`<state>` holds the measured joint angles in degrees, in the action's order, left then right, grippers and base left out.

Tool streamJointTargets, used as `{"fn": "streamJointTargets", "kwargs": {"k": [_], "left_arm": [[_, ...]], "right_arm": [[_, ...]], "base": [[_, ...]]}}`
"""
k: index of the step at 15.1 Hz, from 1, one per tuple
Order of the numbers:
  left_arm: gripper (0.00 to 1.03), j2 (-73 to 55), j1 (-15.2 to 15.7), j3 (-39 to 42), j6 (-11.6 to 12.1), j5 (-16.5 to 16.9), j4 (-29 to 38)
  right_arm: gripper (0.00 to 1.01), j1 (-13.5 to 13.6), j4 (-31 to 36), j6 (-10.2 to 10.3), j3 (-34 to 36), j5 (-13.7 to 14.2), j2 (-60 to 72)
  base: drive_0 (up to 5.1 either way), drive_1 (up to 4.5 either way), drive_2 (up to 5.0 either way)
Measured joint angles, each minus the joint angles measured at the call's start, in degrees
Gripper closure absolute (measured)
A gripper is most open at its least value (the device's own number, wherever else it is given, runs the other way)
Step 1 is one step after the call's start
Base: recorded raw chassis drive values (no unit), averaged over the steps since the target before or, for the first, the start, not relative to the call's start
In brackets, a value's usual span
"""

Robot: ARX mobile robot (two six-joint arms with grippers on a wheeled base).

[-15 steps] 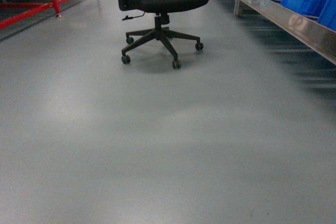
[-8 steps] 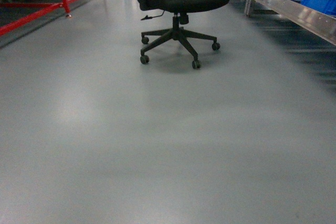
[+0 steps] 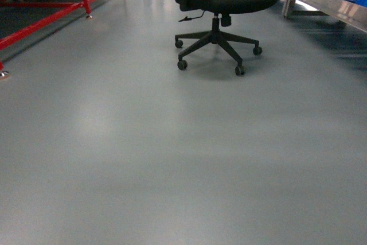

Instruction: Pick capacitor and pack into box

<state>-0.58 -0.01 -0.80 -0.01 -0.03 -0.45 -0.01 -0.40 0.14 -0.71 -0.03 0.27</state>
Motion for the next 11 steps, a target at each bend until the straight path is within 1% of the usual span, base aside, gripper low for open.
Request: {"fn": "streamJointTargets", "kwargs": {"k": [11], "left_arm": [[0.60,0.00,0.00,0.00,0.00,-0.02,0.02]], "right_arm": [[0.03,0.00,0.26,0.00,0.00,0.02,0.00]], "base": [[-4.9,2.48,2.5]]}}
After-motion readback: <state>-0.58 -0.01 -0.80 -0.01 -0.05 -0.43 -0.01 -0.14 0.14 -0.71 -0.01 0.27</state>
